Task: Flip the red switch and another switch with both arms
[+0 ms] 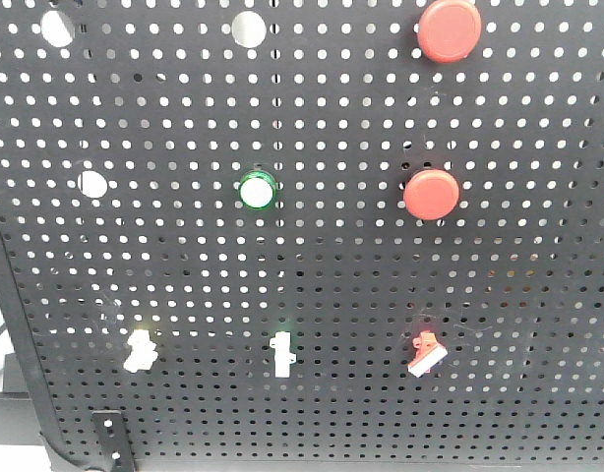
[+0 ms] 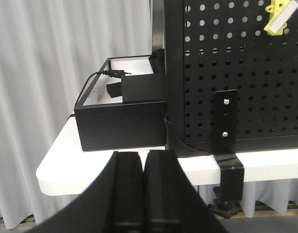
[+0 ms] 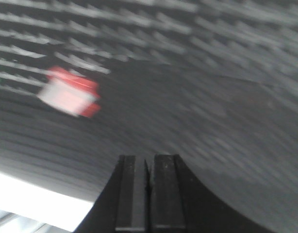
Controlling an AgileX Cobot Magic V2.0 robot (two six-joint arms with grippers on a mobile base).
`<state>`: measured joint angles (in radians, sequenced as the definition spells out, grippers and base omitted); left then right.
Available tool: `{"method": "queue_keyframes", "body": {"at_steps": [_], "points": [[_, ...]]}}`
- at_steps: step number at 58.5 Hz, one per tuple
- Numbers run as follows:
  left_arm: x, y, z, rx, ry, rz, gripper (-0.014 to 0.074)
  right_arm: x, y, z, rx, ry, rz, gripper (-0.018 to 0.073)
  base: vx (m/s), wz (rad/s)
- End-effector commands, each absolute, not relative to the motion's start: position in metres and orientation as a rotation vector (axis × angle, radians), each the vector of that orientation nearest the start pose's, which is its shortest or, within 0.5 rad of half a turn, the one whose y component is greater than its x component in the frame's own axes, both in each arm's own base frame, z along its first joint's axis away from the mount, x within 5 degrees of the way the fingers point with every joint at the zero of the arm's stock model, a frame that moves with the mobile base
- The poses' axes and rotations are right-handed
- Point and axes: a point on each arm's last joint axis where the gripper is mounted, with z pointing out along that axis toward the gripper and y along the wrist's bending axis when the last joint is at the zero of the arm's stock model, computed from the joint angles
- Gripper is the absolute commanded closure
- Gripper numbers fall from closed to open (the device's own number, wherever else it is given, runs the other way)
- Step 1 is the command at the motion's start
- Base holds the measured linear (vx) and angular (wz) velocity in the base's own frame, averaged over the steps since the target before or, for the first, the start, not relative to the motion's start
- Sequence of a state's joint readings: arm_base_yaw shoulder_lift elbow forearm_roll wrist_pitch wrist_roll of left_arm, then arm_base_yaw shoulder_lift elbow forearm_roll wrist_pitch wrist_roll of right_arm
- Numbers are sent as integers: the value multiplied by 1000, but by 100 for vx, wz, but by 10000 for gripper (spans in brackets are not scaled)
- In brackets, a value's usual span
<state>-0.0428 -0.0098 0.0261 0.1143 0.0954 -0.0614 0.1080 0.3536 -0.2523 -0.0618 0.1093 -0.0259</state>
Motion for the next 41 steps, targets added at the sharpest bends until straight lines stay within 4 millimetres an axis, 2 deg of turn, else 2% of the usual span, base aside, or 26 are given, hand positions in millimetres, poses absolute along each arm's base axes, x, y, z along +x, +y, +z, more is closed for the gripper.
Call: {"method": "queue_keyframes", "body": {"at_steps": [1,8,13,20,41], "points": [[57,-2,198,67,1524,6,594,72,2,253,-71,1563,-17,566,0,0],[57,-2,198,67,1524,6,594,57,0,218,-23,1520,-24,566,0,0],[57,-2,198,67,1523,6,594,56,-1,199,-8,1513,-38,566,0,0],[57,-2,199,67,1518,6,594,57,-1,194,-8,1589,-47,566,0,0],[57,-2,199,67,1518,6,594,57,-1,193,-5,1601,-42,566,0,0]]}}
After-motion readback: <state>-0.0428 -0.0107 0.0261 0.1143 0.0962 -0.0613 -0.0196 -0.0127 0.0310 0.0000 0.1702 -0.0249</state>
